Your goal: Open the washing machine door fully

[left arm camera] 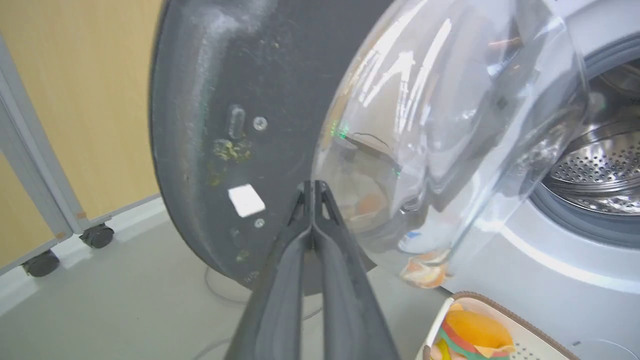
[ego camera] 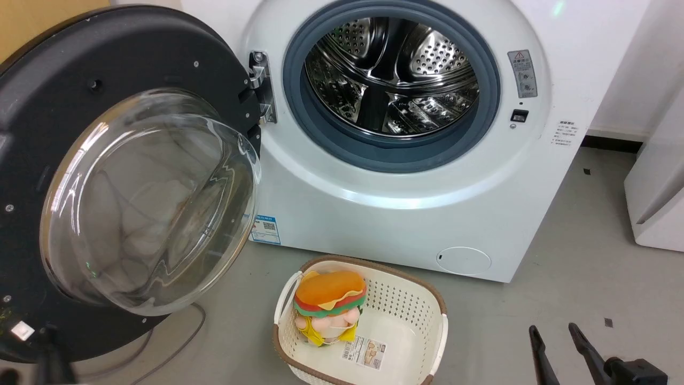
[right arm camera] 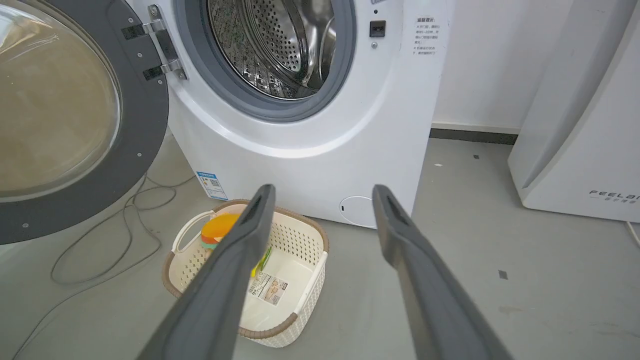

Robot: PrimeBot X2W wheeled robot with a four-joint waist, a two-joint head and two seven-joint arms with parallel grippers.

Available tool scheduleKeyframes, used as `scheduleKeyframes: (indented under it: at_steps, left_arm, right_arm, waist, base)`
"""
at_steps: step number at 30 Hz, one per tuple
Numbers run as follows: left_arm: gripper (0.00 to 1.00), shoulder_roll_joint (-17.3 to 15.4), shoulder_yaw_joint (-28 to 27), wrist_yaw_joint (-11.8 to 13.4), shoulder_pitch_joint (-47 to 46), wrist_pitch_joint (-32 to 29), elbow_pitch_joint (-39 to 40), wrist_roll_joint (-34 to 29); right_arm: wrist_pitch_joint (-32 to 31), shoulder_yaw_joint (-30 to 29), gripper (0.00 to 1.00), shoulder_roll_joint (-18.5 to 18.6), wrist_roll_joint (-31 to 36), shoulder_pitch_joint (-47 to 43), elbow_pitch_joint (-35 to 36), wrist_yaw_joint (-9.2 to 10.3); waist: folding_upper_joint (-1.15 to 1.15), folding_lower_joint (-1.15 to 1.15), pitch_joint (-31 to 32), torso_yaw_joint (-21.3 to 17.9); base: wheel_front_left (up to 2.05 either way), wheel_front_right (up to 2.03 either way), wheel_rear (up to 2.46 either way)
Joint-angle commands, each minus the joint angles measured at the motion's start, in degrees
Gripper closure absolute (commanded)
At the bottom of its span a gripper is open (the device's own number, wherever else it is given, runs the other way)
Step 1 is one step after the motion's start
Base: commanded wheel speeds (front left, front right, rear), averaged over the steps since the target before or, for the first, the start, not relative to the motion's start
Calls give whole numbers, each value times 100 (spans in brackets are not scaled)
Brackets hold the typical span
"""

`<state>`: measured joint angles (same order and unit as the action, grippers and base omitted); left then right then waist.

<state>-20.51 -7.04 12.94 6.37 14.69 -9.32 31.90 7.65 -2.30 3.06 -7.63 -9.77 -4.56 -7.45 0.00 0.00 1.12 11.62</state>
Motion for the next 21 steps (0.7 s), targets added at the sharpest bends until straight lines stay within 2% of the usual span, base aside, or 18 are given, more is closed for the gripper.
scheduleKeyframes:
  at_steps: [1,2,5,11,21]
  left_arm:
    - [17,175,112,-2,171,29,160,-105]
    - [0,283,198,19,260,29,267,-178]
    - [0,539,515,93,482,30,582,-454]
    - [0,694,1342,124,573,-24,948,-1112]
    - [0,832,2061,-107,83,-210,702,-1421]
  right_arm:
    - [-6,-21,0,-18,6,-17,37,-3]
    - [-12,-30,0,-18,11,-15,49,-3]
    - [-20,-42,0,-18,28,0,79,-3]
    - [-40,-72,0,-18,113,39,170,-3]
    - [-170,-55,0,-18,274,110,435,-3]
  waist:
    - [0,0,11,6]
    - [0,0,13,10]
    - [0,0,22,6]
    - [0,0,13,-115]
    - [0,0,32,-731]
  base:
    - [0,0,0]
    - [0,0,0]
    - [0,0,0]
    - [0,0,0]
    - [0,0,0]
